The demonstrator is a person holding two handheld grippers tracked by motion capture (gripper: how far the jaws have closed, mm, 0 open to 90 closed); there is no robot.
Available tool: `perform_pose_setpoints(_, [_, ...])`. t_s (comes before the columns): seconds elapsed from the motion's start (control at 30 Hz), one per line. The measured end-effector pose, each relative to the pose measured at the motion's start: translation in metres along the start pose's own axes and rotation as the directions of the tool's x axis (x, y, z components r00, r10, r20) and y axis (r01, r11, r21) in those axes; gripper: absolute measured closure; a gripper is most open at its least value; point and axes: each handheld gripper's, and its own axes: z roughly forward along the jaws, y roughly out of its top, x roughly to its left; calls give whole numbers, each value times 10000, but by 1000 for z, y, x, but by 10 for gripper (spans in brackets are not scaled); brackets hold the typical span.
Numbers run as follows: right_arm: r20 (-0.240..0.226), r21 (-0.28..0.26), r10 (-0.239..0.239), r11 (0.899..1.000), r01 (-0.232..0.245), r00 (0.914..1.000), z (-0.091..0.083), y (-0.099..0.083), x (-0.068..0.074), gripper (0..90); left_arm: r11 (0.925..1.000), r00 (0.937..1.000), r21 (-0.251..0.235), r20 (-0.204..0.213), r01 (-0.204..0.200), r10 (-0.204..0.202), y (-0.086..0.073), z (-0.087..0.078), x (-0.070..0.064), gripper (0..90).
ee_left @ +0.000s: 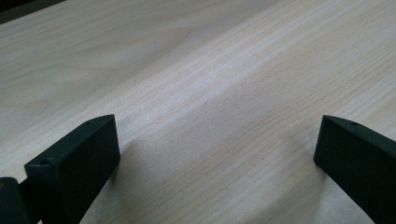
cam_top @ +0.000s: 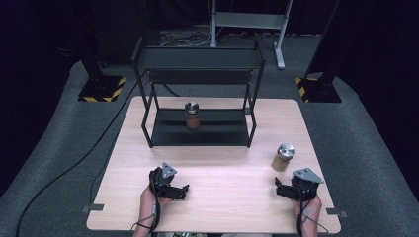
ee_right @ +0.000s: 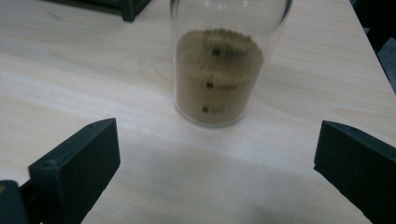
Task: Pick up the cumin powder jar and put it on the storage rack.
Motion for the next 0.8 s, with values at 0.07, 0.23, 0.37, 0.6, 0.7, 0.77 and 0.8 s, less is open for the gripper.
perform_pose_setpoints(0.07, [-106, -144, -6, 9999, 5, 9999, 2, 5, -2, 0, 10000, 10000, -1, -2, 0, 0, 0, 0, 0, 0])
perform_pose_setpoints(0.23, [-202, -331, -182, 9993, 175, 9996, 10, 21, -4, 0, 10000, 10000, -2, 0, -3, 3, 0, 0, 0, 0])
perform_pose_setpoints(0.37, [-273, -443, -266, 9987, 254, 9993, 18, 32, -6, 0, 10000, 10000, -6, 2, 11, -11, 0, 0, 0, 0])
perform_pose_setpoints(0.6, [-413, -516, -163, 9986, 142, 9990, 30, 39, -9, 0, 10000, 10000, -4, 2, 13, -13, 0, 0, 0, 0])
perform_pose_setpoints(0.7, [-481, -532, -143, 9985, 118, 9987, 35, 40, -11, 0, 10000, 10000, -2, 2, 9, -9, 0, 0, 0, 0])
perform_pose_setpoints(0.77, [-481, -513, -138, 9986, 113, 9987, 38, 41, -11, 0, 10000, 10000, -2, 2, 11, -11, 0, 0, 0, 0])
perform_pose_setpoints(0.8, [-494, -469, -103, 9989, 80, 9987, 39, 42, -11, 0, 10000, 10000, -4, 2, 12, -12, 0, 0, 0, 0])
